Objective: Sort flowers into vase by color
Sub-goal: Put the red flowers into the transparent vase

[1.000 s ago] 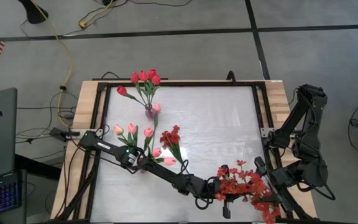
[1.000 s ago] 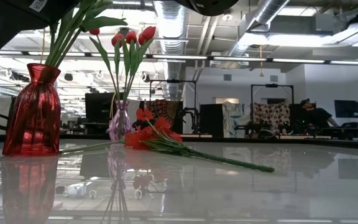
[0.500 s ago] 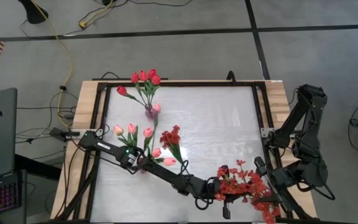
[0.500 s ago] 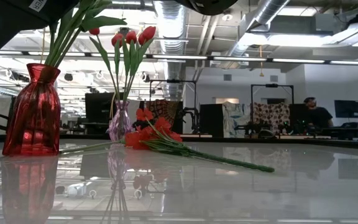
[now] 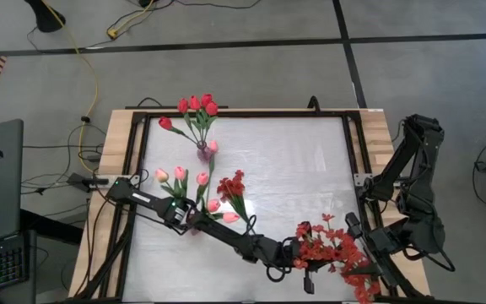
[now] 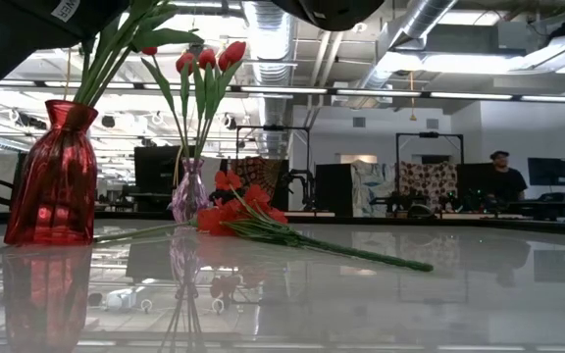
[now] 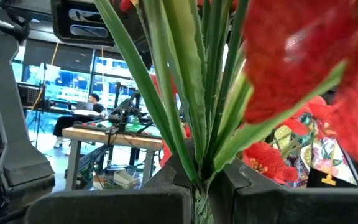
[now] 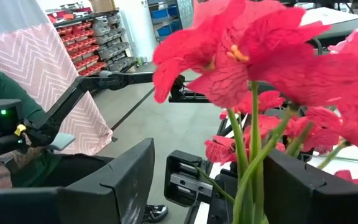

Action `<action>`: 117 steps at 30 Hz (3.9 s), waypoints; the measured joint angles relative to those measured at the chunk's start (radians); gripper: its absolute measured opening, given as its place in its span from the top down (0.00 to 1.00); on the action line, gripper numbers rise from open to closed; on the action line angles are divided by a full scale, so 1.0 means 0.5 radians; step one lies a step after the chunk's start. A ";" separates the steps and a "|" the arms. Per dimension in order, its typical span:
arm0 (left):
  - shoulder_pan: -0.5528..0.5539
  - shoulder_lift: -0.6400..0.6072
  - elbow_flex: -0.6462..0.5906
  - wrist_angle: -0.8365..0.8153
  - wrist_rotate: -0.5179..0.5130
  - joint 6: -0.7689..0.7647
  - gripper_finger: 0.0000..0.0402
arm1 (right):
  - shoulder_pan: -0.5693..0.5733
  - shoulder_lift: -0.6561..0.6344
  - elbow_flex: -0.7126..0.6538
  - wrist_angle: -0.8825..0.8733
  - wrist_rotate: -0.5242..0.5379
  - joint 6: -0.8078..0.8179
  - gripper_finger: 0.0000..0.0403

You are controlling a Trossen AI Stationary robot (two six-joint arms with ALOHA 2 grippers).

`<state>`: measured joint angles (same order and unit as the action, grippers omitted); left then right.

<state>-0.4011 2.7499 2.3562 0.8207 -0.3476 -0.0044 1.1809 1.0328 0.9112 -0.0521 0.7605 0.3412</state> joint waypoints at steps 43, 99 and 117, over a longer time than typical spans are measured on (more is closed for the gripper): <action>-0.084 -0.388 0.001 -0.726 -0.089 0.377 0.98 | 0.009 0.003 0.542 -1.001 -0.185 0.610 0.31; -0.130 -0.456 -0.001 -1.135 -0.607 0.264 0.47 | -0.011 -0.010 0.542 -1.064 -0.153 0.490 0.93; -0.276 -0.793 0.000 -1.986 -0.286 -0.183 0.38 | 0.555 0.026 0.542 -1.794 0.581 1.291 0.93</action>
<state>-0.5393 2.3531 2.3562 -0.1721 -0.4907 -0.0958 1.4582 1.0458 1.1824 -0.9493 1.0508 0.9867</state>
